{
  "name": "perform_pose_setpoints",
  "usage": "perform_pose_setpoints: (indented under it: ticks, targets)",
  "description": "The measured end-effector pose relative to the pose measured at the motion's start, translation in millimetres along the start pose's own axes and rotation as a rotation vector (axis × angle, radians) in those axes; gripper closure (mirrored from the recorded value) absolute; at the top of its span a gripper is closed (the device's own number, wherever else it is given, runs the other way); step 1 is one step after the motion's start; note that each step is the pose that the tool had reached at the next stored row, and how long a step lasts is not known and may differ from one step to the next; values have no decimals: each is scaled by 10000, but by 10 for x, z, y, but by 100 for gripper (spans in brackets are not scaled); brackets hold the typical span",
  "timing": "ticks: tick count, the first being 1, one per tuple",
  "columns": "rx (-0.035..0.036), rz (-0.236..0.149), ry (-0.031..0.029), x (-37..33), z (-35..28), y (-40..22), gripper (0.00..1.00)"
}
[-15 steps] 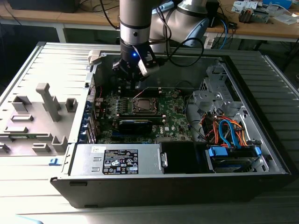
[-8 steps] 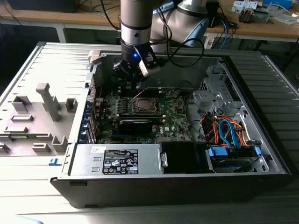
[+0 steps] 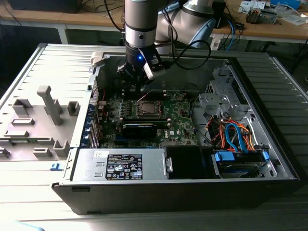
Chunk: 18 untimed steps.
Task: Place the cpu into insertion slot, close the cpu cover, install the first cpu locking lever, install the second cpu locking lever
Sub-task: 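Install the first cpu locking lever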
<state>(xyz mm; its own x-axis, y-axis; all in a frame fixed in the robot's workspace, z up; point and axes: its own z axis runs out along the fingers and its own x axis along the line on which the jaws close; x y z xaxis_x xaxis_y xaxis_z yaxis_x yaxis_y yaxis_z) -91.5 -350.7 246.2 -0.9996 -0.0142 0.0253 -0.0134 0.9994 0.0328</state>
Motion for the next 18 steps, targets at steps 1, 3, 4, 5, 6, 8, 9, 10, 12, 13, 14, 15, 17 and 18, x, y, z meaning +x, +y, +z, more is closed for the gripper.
perform_pose_setpoints:
  ticks: [1,3,4,5,6,8,9,10,12,13,14,15,17,18]
  targets:
    - [0,0,0,-4,4,0,89]
    - [0,-1,0,-10,10,-1,89]
    - [0,0,-1,-12,13,-1,89]
    - [-1,0,0,-15,16,-1,89]
    - [-1,0,-1,-17,19,-1,89]
    - [0,-1,0,-22,22,-1,89]
    - [0,0,0,-25,25,-1,89]
    - [0,0,0,-29,28,-1,89]
    - [-1,-1,0,-40,36,-2,89]
    - [0,-1,0,-43,38,-2,89]
    - [0,0,0,-47,40,-2,89]
    - [0,0,0,-50,42,-2,89]
    - [0,0,0,-58,46,-2,89]
    - [0,0,0,-62,48,-2,89]
